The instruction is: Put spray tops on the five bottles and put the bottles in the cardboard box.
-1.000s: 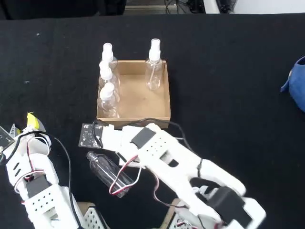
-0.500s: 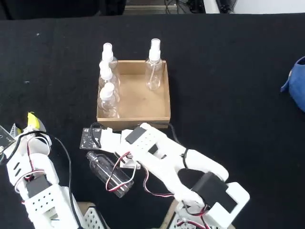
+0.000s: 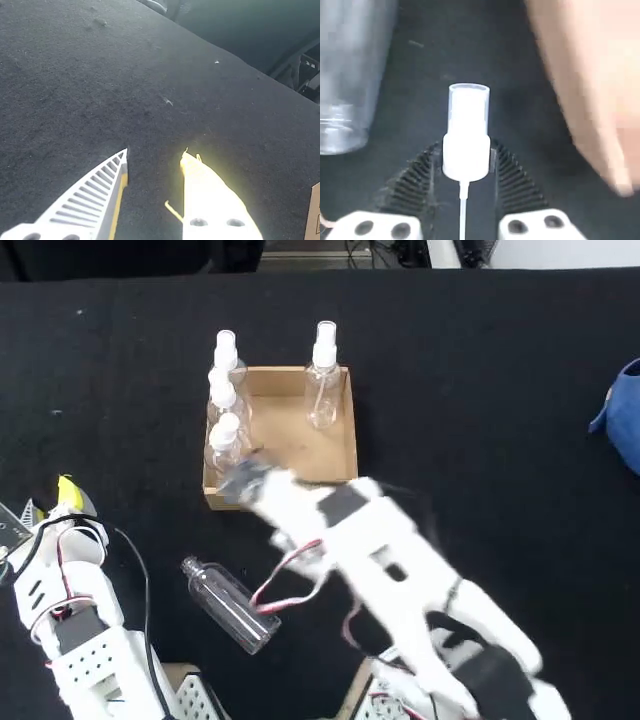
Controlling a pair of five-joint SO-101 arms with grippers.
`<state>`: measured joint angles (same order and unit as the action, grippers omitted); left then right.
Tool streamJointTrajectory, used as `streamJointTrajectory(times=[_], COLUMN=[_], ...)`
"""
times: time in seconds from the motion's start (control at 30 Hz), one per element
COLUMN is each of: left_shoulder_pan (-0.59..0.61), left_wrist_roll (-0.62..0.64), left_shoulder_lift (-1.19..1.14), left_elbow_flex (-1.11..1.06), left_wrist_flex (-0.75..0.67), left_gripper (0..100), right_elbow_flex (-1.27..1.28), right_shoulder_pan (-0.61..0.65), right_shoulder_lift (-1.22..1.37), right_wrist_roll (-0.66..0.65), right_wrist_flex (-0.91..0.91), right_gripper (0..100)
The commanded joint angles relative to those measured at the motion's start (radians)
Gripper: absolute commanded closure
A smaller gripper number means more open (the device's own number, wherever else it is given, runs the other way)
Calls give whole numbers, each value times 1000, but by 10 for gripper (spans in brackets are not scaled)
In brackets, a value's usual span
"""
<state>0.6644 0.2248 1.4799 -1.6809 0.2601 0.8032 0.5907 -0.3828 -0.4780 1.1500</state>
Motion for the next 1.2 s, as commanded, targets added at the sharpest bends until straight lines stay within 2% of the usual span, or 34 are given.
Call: streamJointTrajectory(times=[0.0,0.17,0.23,0.37,0.47,0.57,0.7,0.77,0.9,0.97,1.07,1.17], left_shoulder_pan=[-10,-10,-2,19,16,-18,-87,-114,-163,-194,-263,-343], left_wrist_roll=[0,0,0,-37,-107,-192,-321,-388,-468,-505,-526,-479], left_shoulder_lift=[15,15,15,3,0,-43,-213,-322,-531,-624,-736,-796], left_elbow_flex=[-5,-4,2,133,269,377,549,664,914,1010,1096,1155], left_wrist_flex=[-2,6,18,198,342,381,479,580,873,999,1143,1274], left_gripper=[960,960,960,959,959,959,959,959,956,913,789,734], right_elbow_flex=[71,154,162,159,156,168,168,168,240,300,380,440], right_shoulder_pan=[-287,-535,-658,-921,-1043,-1073,-1071,-1048,-968,-945,-941,-944], right_shoulder_lift=[-180,-341,-387,-404,-367,-309,-252,-248,-248,-249,-249,-249], right_wrist_roll=[6,-172,-180,-180,-124,-6,140,207,359,388,388,388], right_wrist_flex=[69,138,149,87,0,-86,-138,-153,-247,-330,-439,-522], right_gripper=[977,979,979,977,977,977,980,980,980,980,980,980])
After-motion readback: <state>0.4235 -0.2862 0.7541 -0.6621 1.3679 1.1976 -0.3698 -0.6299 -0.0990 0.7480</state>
